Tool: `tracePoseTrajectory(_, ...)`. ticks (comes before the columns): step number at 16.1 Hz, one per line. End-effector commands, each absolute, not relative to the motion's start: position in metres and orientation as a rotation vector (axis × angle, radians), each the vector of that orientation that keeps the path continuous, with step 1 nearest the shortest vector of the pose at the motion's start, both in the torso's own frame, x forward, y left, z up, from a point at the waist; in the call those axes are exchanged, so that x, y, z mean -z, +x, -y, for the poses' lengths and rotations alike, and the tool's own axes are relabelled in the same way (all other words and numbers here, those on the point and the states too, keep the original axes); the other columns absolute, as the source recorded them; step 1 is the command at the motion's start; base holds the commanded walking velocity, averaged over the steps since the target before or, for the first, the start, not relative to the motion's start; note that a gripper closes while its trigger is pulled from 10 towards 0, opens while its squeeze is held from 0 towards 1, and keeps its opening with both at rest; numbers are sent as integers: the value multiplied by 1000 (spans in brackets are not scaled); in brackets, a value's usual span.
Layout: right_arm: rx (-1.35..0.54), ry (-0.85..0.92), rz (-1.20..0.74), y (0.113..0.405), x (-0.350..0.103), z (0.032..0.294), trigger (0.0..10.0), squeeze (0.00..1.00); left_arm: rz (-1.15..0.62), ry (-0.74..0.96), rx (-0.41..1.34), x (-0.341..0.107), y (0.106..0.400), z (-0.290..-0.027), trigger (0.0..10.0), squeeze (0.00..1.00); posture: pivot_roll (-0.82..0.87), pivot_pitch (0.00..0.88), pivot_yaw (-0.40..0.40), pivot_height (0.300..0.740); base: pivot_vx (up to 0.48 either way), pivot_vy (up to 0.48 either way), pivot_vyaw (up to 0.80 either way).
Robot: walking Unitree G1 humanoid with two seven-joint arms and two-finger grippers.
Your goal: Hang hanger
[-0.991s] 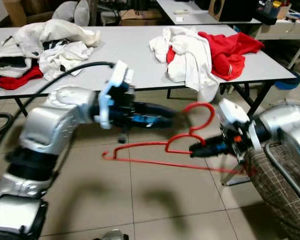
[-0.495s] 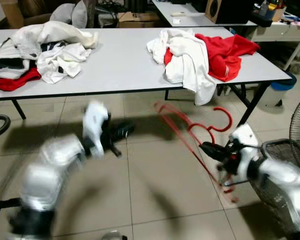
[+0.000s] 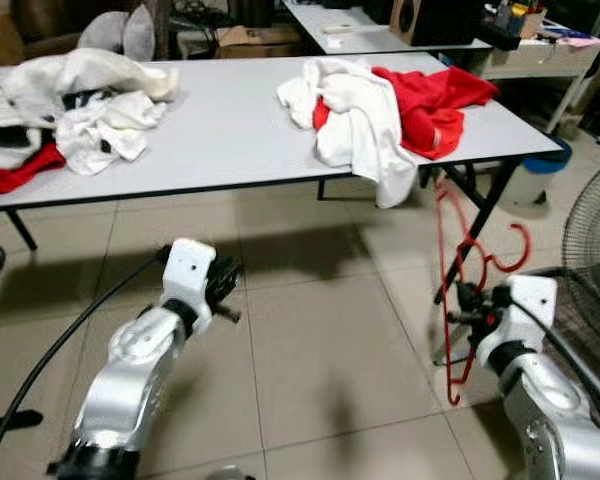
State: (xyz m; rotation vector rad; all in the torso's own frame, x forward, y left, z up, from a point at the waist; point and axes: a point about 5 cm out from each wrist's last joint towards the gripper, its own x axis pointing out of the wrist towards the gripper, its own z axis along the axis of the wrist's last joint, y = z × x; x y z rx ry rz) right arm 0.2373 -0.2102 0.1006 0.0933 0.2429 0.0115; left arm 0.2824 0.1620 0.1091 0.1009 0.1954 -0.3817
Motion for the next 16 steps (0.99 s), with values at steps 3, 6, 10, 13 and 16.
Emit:
tracePoseTrajectory(3, -27, 139, -213, 240, -109, 205, 10000, 0, -180, 105, 318, -111, 288, -171, 10000, 0, -42, 0, 1, 740, 0, 436, 0)
tracePoseTrajectory(6, -80, 160, -151, 252, -118, 193, 10000, 0, -150, 92, 321, -122, 289, -168, 10000, 0, -15, 0, -11, 740, 0, 431, 0)
tracePoseTrajectory(10, -195, 77, -157, 255, -123, 179, 10000, 0, -155, 105, 273, -118, 284, -181, 10000, 0, -4, 0, -35, 740, 0, 401, 0)
tracePoseTrajectory(13, -243, 102, -179, 252, -121, 178, 10000, 0, -162, 63, 222, -118, 283, -177, 10000, 0, 4, 0, -33, 740, 0, 126, 0)
tracePoseTrajectory(16, -213, 115, -159, 251, -122, 180, 10000, 0, -142, 53, 257, -121, 288, -174, 10000, 0, -11, 0, -24, 740, 0, 0, 0)
